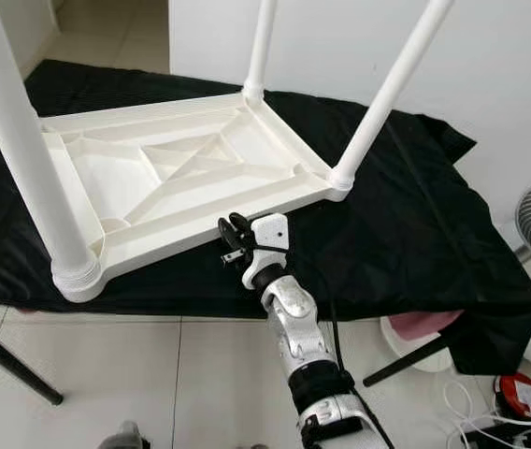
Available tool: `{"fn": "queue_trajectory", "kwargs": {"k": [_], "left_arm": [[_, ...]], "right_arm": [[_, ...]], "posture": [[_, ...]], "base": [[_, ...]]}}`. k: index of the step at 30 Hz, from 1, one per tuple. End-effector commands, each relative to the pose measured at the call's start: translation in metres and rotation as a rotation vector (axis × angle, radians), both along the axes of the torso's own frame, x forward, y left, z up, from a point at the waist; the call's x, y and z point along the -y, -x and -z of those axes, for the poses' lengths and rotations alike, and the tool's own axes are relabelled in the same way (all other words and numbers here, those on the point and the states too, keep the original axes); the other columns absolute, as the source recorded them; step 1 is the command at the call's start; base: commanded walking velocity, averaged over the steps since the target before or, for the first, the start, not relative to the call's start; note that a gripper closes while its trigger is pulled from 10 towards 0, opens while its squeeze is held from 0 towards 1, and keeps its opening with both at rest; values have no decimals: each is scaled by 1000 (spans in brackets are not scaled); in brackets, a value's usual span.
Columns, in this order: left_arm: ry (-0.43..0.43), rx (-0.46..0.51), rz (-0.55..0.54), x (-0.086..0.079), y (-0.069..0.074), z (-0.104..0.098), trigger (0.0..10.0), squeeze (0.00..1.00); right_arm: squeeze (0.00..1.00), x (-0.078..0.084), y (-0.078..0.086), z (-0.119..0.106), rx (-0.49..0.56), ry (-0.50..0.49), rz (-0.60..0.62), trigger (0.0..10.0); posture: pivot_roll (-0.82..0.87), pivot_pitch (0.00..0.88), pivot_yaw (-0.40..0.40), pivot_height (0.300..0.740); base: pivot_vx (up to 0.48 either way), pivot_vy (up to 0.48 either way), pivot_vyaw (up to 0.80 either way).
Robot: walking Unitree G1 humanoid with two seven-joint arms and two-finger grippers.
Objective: Building children table
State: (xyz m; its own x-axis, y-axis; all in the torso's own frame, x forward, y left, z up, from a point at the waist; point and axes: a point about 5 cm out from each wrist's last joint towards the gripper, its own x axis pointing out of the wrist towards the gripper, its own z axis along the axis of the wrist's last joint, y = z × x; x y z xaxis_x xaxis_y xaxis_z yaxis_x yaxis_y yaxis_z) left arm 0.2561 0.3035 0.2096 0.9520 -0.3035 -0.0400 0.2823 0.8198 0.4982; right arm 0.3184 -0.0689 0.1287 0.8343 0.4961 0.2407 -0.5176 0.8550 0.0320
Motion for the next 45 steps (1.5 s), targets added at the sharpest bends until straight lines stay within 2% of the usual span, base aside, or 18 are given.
{"fn": "queue_trajectory", "kwargs": {"k": [1, 4, 5, 7, 9, 10, 12, 13, 14, 16, 20, 25, 27, 29, 30, 32, 38, 45], "left_arm": [[-11, 51, -46, 5, -15, -3, 10000, 0], [-8, 67, -43, 7, -24, -5, 10000, 0], [12, 85, -28, 12, -32, -9, 10000, 0], [114, 97, 31, 28, -45, -13, 10000, 0], [144, 101, 59, 36, -49, -14, 10000, 0], [183, 83, 110, 49, -53, -12, 10000, 0], [183, 83, 110, 49, -53, -12, 10000, 0], [207, 76, 143, 59, -56, -10, 10000, 0], [207, 76, 143, 59, -56, -10, 10000, 0], [297, 76, 251, 98, -59, -5, 10000, 0], [355, 85, 265, 112, -62, -4, 10000, 0], [457, 88, 275, 139, -65, 0, 10000, 0], [457, 88, 275, 139, -65, 0, 10000, 0], [503, 80, 294, 155, -62, 1, 10000, 0], [503, 80, 294, 155, -62, 1, 10000, 0], [539, 80, 310, 171, -59, -1, 10000, 0], [570, 98, 316, 192, -56, -6, 10000, 0], [536, 90, 320, 192, -58, -3, 10000, 0]], "right_arm": [[0, 6, 0, 1, -4, 11, 8, 10000], [0, 6, 0, 1, -3, 13, 9, 10000], [0, 9, 0, 0, 0, 16, 15, 10000], [0, 15, 2, 1, -1, 19, 35, 10000], [0, 18, 3, 2, -4, 21, 44, 10000], [0, 21, 5, 4, -7, 28, 60, 10000], [0, 21, 5, 4, -7, 28, 60, 10000], [0, 23, 6, 6, -10, 32, 76, 10000], [0, 23, 6, 6, -10, 32, 76, 10000], [0, 36, 8, 9, -17, 40, 219, 10000], [0, 45, 4, 12, -48, 46, 326, 10000], [0, 62, -5, 13, -91, 69, 503, 10000], [0, 62, -5, 13, -91, 69, 503, 10000], [0, 72, -9, 15, -118, 80, 580, 10000], [0, 72, -9, 15, -118, 80, 580, 10000], [0, 77, -11, 17, -142, 83, 616, 10000], [0, 75, -15, 15, -133, 100, 605, 10000], [0, 72, -17, 14, -140, 108, 598, 10000]], "posture": [[217, 35, -119, 740], [217, 35, -119, 740], [198, 34, -113, 740], [176, 39, -107, 740], [176, 39, -107, 740], [163, 40, -99, 740], [163, 40, -99, 740], [163, 40, -99, 740], [163, 40, -99, 740], [133, 48, -72, 740], [130, 54, -68, 740], [107, 58, -47, 740], [107, 58, -47, 740], [103, 61, -38, 740], [103, 61, -38, 740], [109, 61, -38, 740], [116, 57, -35, 740], [119, 54, -52, 740]], "base": [[0, 0, 0], [0, 0, 0], [0, 0, 0], [0, 0, 0], [0, 0, 0], [0, 0, 0], [0, 0, 0], [0, 0, 0], [0, 0, 0], [0, 0, 0], [0, 0, 0], [0, 0, 0], [0, 0, 0], [0, 0, 0], [0, 0, 0], [0, 0, 0], [0, 0, 0], [0, 0, 0]]}}
